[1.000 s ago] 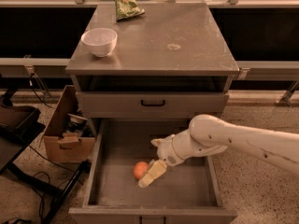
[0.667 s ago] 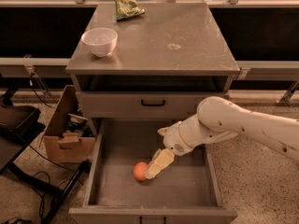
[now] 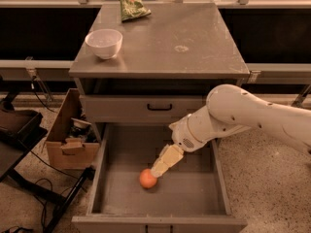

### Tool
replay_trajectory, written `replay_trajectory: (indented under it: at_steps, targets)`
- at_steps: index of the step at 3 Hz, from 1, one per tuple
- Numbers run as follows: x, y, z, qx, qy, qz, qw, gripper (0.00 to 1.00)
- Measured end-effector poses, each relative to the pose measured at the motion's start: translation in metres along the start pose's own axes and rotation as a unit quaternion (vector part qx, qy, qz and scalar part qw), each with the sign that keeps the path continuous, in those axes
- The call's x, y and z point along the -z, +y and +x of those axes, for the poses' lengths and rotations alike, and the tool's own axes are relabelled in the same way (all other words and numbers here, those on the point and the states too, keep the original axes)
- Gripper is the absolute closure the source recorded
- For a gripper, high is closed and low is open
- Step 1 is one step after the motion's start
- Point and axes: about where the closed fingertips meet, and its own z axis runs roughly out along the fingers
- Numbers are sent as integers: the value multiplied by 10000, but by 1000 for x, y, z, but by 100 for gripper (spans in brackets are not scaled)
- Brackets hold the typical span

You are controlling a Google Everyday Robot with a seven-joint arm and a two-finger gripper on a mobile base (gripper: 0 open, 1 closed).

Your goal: Place orange into middle drawer

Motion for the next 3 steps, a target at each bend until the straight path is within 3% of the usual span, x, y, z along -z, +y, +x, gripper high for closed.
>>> replay_trajectory:
  at_steps: [1, 2, 3]
  targets:
    - [62, -23, -14, 58, 320, 397, 9987, 0]
    - [118, -40, -14, -38, 707, 744, 9947, 0]
    - [152, -42, 2, 1, 1389, 740, 9875, 0]
